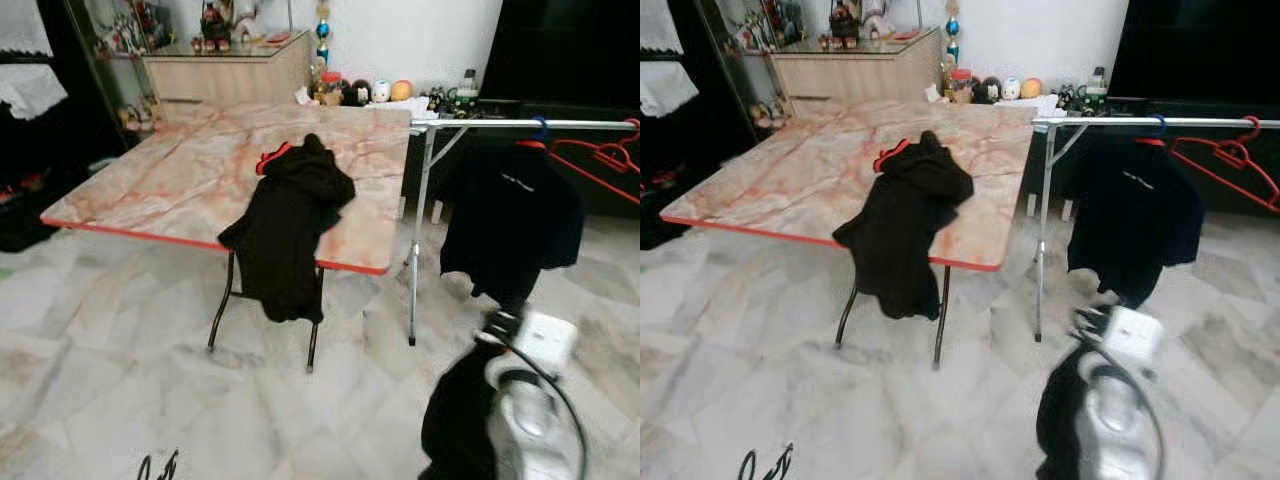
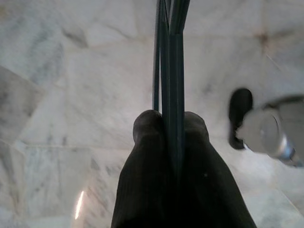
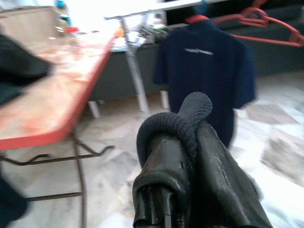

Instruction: Hang hanger

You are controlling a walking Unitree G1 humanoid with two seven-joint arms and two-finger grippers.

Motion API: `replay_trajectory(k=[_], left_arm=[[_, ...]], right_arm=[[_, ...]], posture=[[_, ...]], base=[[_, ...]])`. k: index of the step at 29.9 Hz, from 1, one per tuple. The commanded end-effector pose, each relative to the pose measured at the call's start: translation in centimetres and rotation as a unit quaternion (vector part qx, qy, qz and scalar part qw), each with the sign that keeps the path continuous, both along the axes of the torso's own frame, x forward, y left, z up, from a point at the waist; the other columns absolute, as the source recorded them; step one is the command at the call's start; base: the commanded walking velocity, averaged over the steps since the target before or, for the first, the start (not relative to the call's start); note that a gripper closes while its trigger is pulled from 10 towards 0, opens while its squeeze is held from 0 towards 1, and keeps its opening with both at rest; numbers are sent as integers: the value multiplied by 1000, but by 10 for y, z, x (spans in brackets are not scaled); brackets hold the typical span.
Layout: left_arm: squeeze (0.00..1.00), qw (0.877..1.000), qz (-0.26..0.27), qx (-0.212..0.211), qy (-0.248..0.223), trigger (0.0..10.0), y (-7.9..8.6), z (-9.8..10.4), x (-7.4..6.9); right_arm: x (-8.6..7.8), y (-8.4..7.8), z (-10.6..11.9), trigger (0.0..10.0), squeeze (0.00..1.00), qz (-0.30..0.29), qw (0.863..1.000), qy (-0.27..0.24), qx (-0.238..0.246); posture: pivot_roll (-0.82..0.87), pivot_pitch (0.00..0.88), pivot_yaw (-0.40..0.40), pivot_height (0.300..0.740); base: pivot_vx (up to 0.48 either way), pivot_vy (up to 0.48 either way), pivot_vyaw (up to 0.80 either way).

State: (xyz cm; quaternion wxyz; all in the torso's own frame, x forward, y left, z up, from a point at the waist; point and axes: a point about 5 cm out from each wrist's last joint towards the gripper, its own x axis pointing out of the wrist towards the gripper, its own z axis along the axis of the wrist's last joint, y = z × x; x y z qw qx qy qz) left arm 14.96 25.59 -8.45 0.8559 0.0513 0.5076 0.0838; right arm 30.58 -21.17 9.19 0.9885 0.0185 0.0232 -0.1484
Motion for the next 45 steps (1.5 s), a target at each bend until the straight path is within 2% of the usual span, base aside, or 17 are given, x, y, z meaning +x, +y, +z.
replay_trajectory(k=[1,15,21,38,41,45], left_arm=[[0,1000,3,1,6,10000,1,-1,-3],[0,1000,5,-1,8,10000,-1,-1,-2],[0,1000,13,-18,7,10000,-2,-2,-3],[0,999,29,-33,-13,10000,-4,0,3],[0,999,25,-35,-10,10000,-4,-1,1],[0,999,27,-35,-10,10000,-3,0,1]], right_arm=[[0,-6,3,10000,0,-8,1000,-6,-8],[5,-8,9,10000,0,-7,1000,-17,-23],[7,-6,10,10000,0,-2,999,-19,-30],[12,-6,19,10000,0,9,998,-35,-55],[14,-4,26,10000,0,27,995,-44,-89],[16,-3,37,10000,0,36,991,-68,-105]], posture=[[-53,0,89,740],[-53,0,79,740],[-49,0,78,740],[-50,0,79,740],[-51,0,78,740],[-47,0,79,740]], base=[[0,476,0],[0,478,0],[0,0,0],[59,0,0],[368,0,0],[367,0,155]])
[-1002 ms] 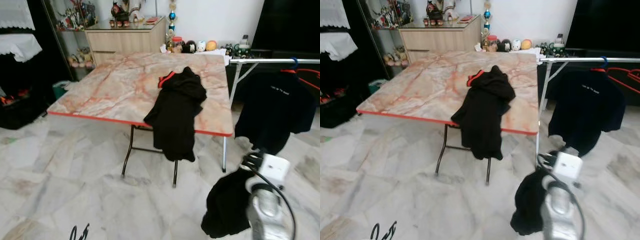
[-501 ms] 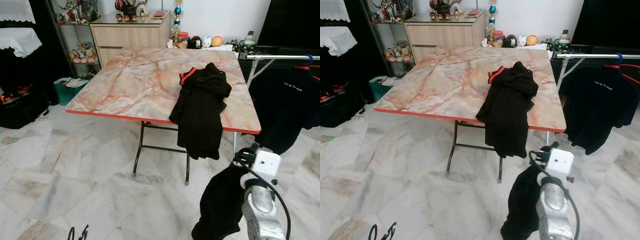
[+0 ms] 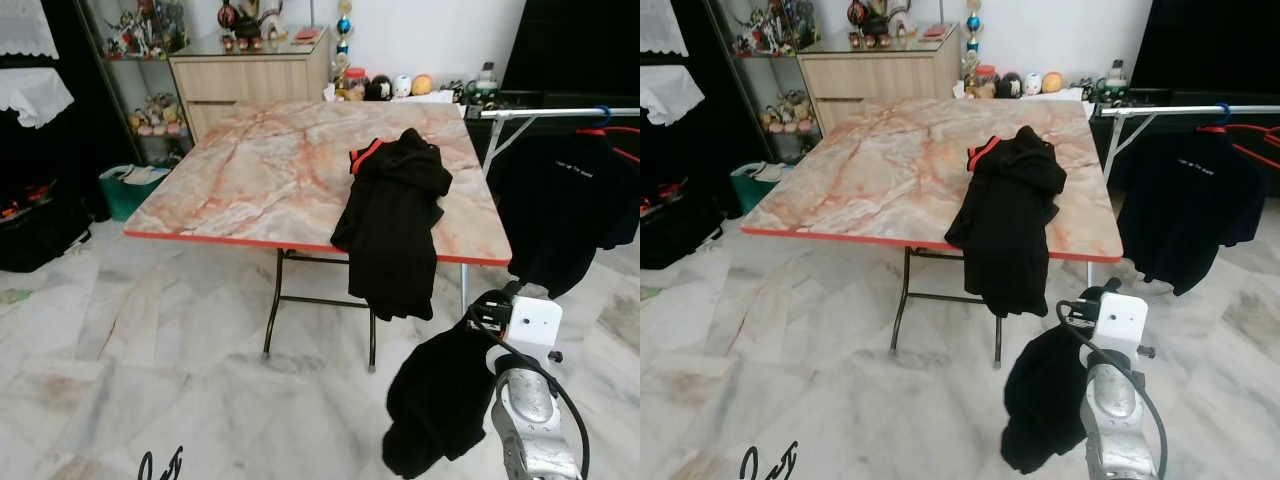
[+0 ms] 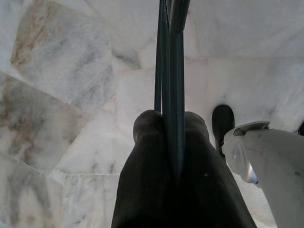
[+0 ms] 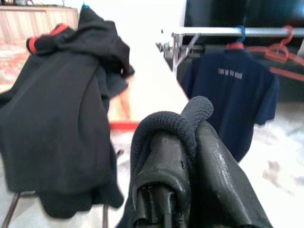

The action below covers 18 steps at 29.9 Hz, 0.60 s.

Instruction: Hang hanger

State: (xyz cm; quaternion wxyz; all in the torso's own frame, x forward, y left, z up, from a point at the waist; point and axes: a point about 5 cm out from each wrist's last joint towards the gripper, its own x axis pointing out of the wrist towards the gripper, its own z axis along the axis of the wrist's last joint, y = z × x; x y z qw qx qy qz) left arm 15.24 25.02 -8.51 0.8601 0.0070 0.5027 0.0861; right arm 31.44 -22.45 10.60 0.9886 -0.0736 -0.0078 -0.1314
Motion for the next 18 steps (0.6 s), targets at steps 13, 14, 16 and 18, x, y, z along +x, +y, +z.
replay_trajectory(k=[13,14,16,18], left_arm=[[0,1000,6,-2,-1,10000,2,1,0],[0,1000,5,-2,-1,10000,1,1,1],[0,1000,4,-3,-1,10000,1,1,1],[0,1000,4,-3,-2,10000,1,1,1]], right_arm=[[30,10,77,10000,0,41,991,-129,-21],[35,11,91,10000,0,45,987,-151,-25],[42,14,108,10000,0,53,983,-174,-30],[47,15,121,10000,0,58,979,-191,-34]], posture=[[-47,0,85,740],[-49,0,86,740],[-49,0,86,740],[-48,0,88,740]], base=[[365,0,173],[345,0,0],[345,0,0],[345,0,0]])
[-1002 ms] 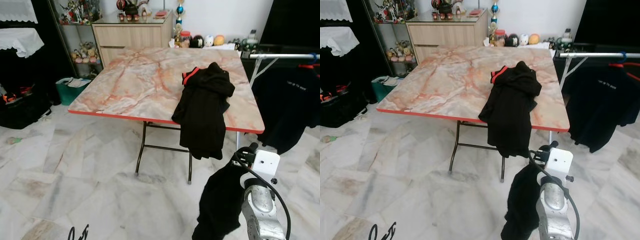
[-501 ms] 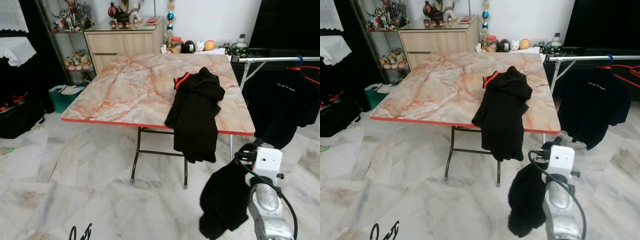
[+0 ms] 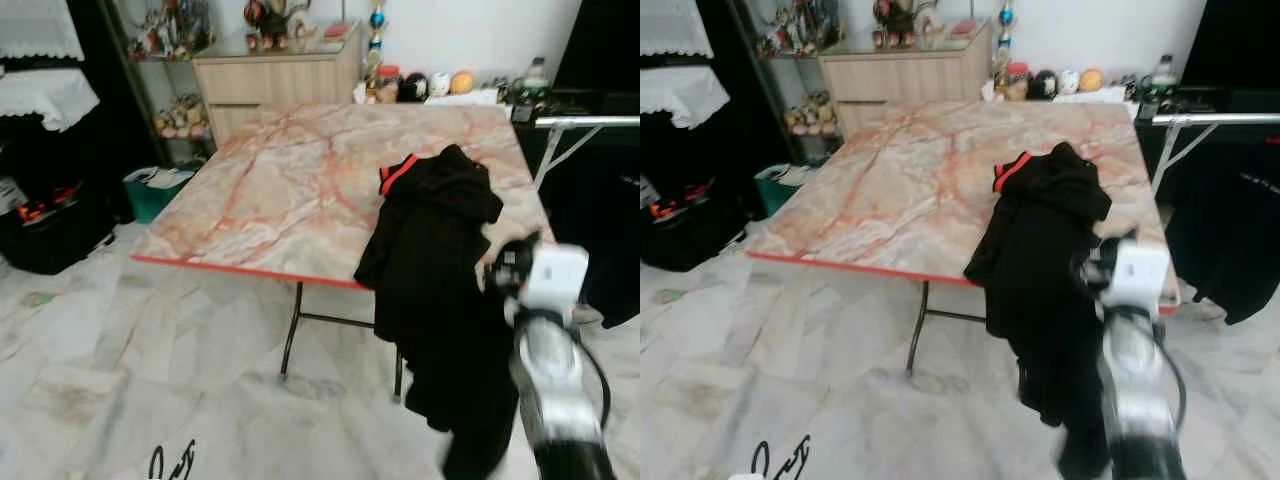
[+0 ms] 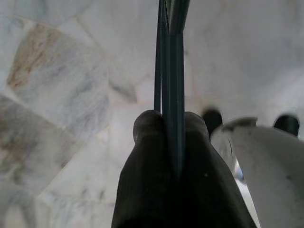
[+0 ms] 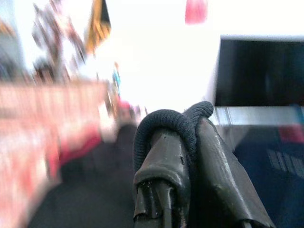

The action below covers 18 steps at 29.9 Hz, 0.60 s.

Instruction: Hang hanger

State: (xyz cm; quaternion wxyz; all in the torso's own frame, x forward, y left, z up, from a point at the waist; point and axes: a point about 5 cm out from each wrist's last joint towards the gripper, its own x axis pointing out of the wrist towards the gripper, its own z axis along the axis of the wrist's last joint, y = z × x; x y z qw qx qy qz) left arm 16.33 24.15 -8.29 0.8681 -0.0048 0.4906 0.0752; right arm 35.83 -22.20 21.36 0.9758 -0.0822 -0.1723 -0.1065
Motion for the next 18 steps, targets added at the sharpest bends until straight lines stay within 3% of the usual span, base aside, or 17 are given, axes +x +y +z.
replay_trajectory(k=[1,4,5,9,11,13,18], left_arm=[[0,1000,8,11,14,10000,10,-1,-9],[0,1000,-1,10,14,10000,9,-1,-8],[0,1000,-1,10,14,10000,9,-1,-8],[0,1000,-1,9,12,10000,8,0,-6],[0,1000,-1,9,12,10000,8,0,-6],[0,1000,-7,10,13,10000,8,0,-5],[0,1000,-14,10,14,10000,8,0,-5]], right_arm=[[4,12,17,10000,0,25,999,-35,-6],[21,13,60,10000,0,39,996,-82,-23],[21,13,60,10000,0,39,996,-82,-23],[35,8,111,10000,0,37,991,-120,-45],[36,9,119,10000,0,41,990,-127,-45],[39,15,164,10000,0,57,984,-157,-64],[40,23,190,10000,0,66,981,-165,-81]], posture=[[-48,0,88,740],[-47,0,93,740],[-47,0,93,740],[-44,0,97,740],[-44,0,98,740],[-44,0,97,740],[-36,0,93,740]], base=[[345,0,0],[346,0,0],[345,0,0],[347,0,0],[345,0,0],[343,0,0],[343,0,0]])
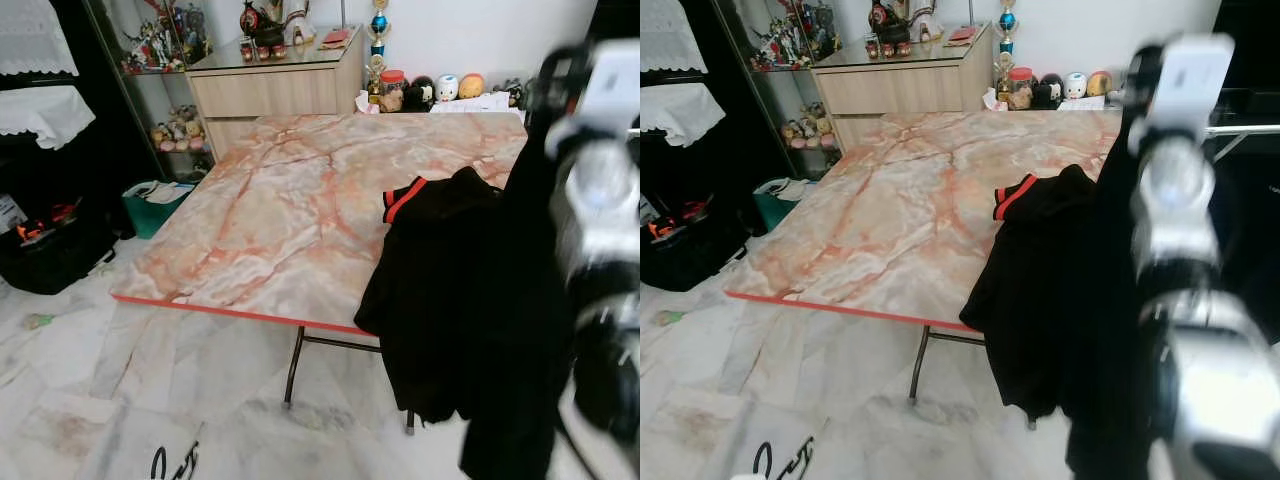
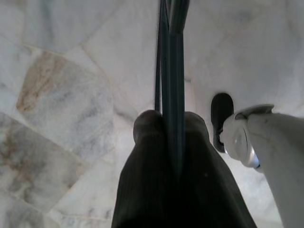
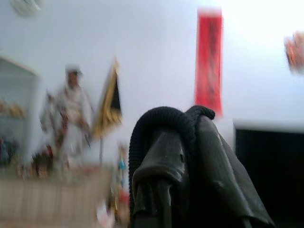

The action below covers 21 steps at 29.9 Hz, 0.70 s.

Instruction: Hang hanger

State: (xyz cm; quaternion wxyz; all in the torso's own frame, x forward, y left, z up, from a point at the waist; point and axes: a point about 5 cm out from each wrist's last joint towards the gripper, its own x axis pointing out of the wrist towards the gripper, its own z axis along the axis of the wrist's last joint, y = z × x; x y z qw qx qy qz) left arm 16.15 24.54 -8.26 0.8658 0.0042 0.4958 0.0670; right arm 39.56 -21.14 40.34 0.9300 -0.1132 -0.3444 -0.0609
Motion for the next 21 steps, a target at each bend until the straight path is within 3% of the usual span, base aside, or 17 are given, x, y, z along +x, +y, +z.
replay_trajectory(k=[1,9,14,15,18,19,20,21], left_arm=[[0,1000,-2,7,7,10000,4,0,-3],[0,1000,-2,5,9,10000,4,0,-4],[0,1000,-3,4,10,10000,4,-1,-4],[0,1000,-3,3,10,10000,3,-1,-5],[0,1000,-5,-5,14,10000,2,-2,-6],[0,1000,-7,-7,13,10000,1,-2,-6],[0,1000,-8,-9,13,10000,1,-2,-7],[0,1000,-8,-9,13,10000,1,-2,-7]], right_arm=[[3,14,3,10000,0,17,1000,3,-24],[0,34,27,10000,0,96,995,-16,5],[10,36,4,10000,0,93,995,38,-9],[18,34,-23,10000,0,79,992,97,-21],[27,27,-83,10000,0,48,977,201,-44],[28,24,-104,10000,0,48,972,228,-40],[25,17,-139,10000,0,45,961,271,-21],[25,17,-139,10000,0,45,961,271,-21]], posture=[[-36,0,93,740],[-29,0,89,740],[-26,0,86,740],[-26,0,85,740],[-23,0,84,740],[-23,0,83,740],[-25,0,84,740],[-25,0,84,740]], base=[[345,0,0],[343,0,0],[338,0,0],[311,0,0],[89,0,0],[0,0,0],[0,0,0],[0,0,0]])
